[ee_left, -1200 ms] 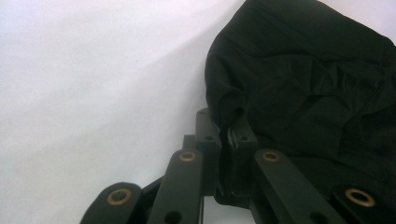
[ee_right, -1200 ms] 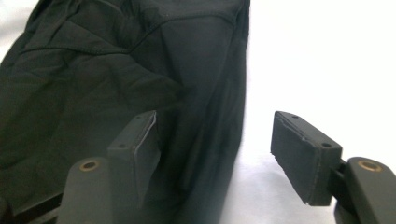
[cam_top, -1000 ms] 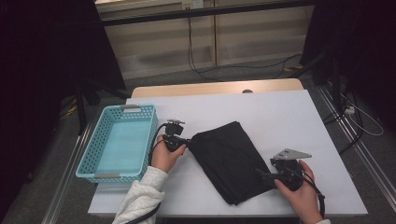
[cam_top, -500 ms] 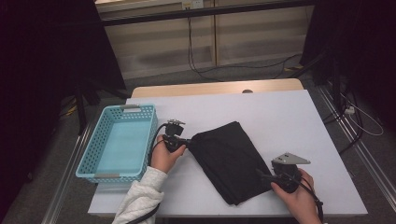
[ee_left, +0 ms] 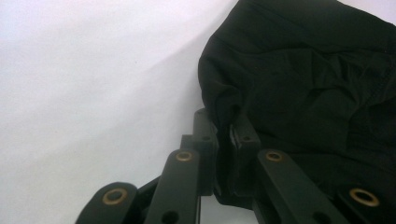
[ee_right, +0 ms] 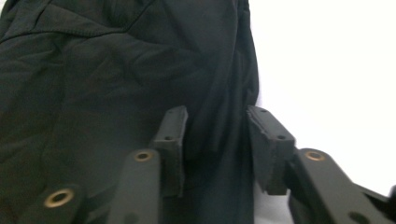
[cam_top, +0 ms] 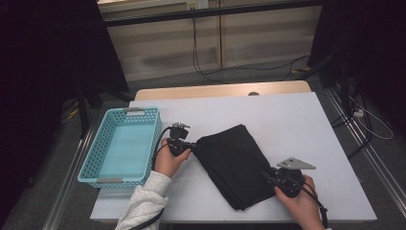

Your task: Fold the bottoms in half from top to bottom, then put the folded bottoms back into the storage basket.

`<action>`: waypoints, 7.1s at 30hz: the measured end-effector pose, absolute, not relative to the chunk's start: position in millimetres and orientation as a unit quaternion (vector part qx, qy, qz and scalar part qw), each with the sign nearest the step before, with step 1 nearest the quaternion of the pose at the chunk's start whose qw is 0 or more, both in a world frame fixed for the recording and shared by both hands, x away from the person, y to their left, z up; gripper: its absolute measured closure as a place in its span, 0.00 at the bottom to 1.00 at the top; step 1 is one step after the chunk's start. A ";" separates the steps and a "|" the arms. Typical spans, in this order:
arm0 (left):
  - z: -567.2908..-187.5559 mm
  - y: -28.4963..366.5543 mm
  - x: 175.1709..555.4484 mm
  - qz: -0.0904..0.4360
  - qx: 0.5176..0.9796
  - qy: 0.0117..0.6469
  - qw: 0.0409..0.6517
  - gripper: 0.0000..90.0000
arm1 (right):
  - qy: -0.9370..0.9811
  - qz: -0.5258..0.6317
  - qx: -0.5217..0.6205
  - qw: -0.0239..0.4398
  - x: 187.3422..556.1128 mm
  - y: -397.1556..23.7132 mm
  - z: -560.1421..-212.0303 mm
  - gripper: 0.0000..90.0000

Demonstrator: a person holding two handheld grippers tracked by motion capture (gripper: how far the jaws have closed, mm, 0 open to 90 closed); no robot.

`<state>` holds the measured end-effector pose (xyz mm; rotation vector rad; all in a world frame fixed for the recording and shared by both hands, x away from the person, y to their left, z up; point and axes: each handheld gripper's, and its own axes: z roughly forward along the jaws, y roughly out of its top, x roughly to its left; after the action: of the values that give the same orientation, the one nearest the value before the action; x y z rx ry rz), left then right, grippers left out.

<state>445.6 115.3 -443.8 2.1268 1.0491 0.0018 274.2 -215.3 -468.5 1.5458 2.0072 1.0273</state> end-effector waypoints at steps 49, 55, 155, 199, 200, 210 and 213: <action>-440.5 73.9 441.4 0.016 0.864 0.423 0.274 0.88 | 0.723 0.385 0.542 0.188 274.8 -213.6 -468.6 0.92; -435.7 77.8 449.3 -0.018 0.863 0.435 0.255 0.91 | 0.724 0.389 0.537 0.188 274.3 -214.1 -468.1 0.92; -304.3 113.3 490.8 -0.028 0.902 0.414 0.119 0.93 | 0.715 0.488 0.461 0.195 280.1 -165.9 -432.1 0.93; -228.1 144.3 497.6 -0.005 0.903 0.421 0.083 0.93 | 0.692 0.546 0.421 0.214 289.7 -123.4 -410.1 0.93; -227.1 145.0 497.5 -0.004 0.903 0.421 0.083 0.93 | 0.691 0.547 0.421 0.214 289.9 -122.3 -409.7 0.93; -210.1 147.6 497.1 0.006 0.904 0.420 0.081 0.93 | 0.687 0.556 0.413 0.220 292.6 -114.4 -405.9 0.93; -205.8 149.4 497.0 0.009 0.903 0.422 0.081 0.93 | 0.686 0.558 0.411 0.220 293.9 -111.7 -404.8 0.93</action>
<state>497.0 149.4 -205.8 2.6999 1.2617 0.0262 293.9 -111.7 -404.8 1.1365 1.8976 1.5445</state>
